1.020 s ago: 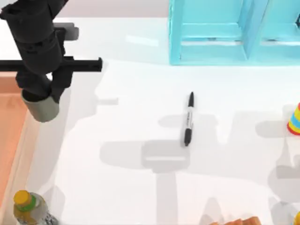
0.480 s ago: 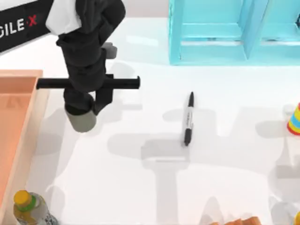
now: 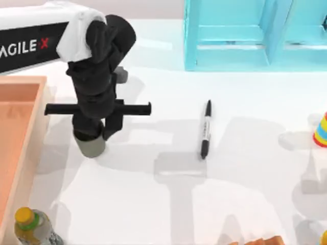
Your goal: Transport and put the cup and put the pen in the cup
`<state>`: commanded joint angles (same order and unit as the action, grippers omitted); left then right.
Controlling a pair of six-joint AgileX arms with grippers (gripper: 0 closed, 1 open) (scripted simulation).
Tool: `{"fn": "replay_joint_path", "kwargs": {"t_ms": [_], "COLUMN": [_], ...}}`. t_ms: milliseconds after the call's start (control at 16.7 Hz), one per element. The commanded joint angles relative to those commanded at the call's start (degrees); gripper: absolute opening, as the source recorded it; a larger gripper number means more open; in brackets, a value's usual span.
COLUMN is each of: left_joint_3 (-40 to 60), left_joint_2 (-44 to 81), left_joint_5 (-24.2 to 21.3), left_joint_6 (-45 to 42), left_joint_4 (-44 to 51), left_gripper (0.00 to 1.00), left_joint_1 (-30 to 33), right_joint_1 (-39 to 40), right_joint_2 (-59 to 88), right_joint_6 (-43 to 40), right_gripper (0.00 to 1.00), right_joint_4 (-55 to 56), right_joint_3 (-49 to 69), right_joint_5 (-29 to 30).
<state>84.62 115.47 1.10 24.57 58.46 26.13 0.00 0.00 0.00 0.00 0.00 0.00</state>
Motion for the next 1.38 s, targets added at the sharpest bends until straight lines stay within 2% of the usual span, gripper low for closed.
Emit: {"fn": "replay_joint_path", "kwargs": {"t_ms": [180,960,1380], "left_joint_3": [-0.02,-0.02,-0.02], "left_joint_2": [0.01,0.01,0.01], "left_joint_5": [0.0,0.0,0.0], "left_joint_6": [0.0,0.0,0.0], "left_joint_4": [-0.02,-0.02,-0.02], "left_gripper": [0.0,0.98,1.0], "left_joint_1": [0.0,0.0,0.0], "right_joint_1": [0.0,0.0,0.0], "right_joint_2": [0.0,0.0,0.0], "right_joint_6": [0.0,0.0,0.0], "right_gripper": [1.0,1.0,1.0], "right_joint_4": [0.0,0.0,0.0], "right_joint_3": [0.0,0.0,0.0], "right_joint_5": [0.0,0.0,0.0]}}
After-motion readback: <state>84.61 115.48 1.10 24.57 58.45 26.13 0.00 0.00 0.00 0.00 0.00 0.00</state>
